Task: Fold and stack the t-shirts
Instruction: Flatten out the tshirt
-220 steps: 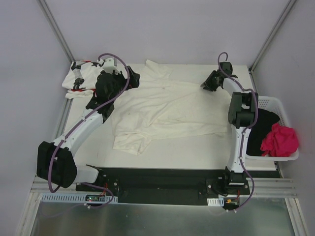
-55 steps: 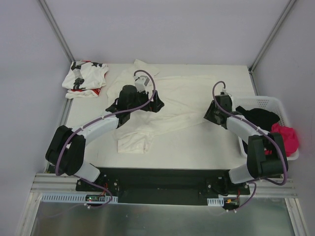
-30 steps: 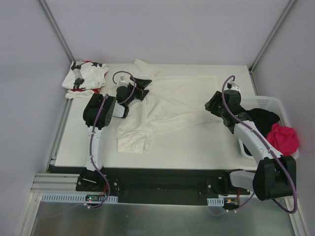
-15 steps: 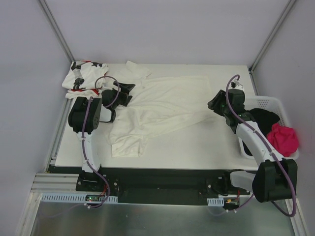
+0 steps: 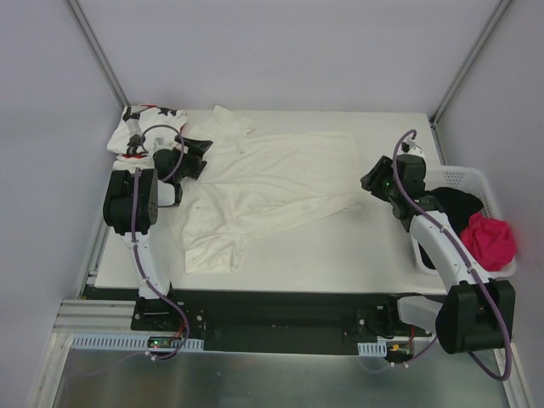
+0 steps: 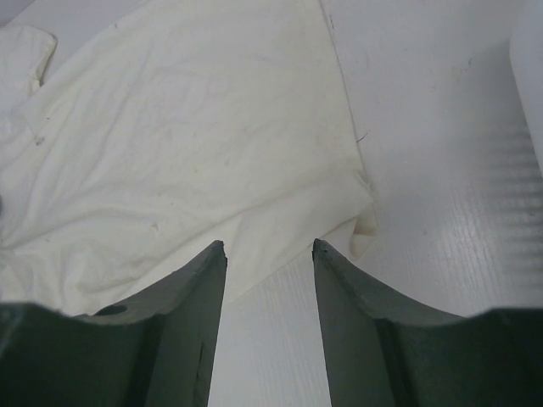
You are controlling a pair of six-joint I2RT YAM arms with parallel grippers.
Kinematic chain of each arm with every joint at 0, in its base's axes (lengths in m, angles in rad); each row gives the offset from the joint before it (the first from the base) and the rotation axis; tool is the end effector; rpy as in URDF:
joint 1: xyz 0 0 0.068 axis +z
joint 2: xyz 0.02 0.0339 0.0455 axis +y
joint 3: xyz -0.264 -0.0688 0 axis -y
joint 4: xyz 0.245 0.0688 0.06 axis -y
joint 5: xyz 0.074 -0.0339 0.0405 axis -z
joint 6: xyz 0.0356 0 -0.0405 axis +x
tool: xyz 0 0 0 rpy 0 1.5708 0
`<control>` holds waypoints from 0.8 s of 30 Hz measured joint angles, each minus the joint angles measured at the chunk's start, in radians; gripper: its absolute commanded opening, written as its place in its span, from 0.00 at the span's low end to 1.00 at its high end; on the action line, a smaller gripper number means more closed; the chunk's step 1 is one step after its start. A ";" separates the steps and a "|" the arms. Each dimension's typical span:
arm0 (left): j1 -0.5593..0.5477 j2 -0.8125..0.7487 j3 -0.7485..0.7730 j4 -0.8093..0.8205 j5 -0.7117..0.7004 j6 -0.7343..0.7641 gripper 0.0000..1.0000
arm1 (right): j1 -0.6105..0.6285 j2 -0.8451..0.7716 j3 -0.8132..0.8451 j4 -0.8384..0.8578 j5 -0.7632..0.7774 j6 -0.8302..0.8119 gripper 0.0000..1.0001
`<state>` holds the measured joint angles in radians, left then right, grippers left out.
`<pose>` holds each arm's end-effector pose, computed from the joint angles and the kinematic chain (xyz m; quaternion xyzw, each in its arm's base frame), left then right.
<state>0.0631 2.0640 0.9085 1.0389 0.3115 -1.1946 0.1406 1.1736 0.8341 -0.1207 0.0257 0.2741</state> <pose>0.4058 0.0147 0.1335 -0.3508 0.6575 -0.4498 0.4922 0.2646 0.0365 0.2833 0.0634 0.8473 0.0978 0.5181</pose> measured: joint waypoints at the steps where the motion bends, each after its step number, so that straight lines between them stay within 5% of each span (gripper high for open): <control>1: -0.002 0.000 0.017 -0.006 0.026 0.008 0.99 | 0.000 0.005 0.000 0.000 0.001 -0.003 0.48; 6: -0.043 -0.035 0.136 -0.084 0.174 0.101 0.99 | -0.015 0.082 -0.011 0.013 0.003 -0.010 0.48; 11: -0.130 -0.209 0.274 -0.348 0.287 0.352 0.99 | -0.031 0.198 -0.038 0.024 0.003 -0.015 0.47; 16: -0.259 -0.452 0.388 -0.628 0.224 0.686 0.99 | -0.034 0.290 -0.040 0.049 0.004 -0.013 0.47; 24: -0.283 -0.581 0.388 -0.790 0.067 0.902 0.99 | -0.034 0.377 -0.037 0.106 0.013 -0.013 0.47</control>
<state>-0.2199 1.4834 1.2961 0.2489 0.3786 -0.2924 0.1070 1.5501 0.7971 -0.0151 0.0383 0.2615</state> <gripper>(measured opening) 0.992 0.471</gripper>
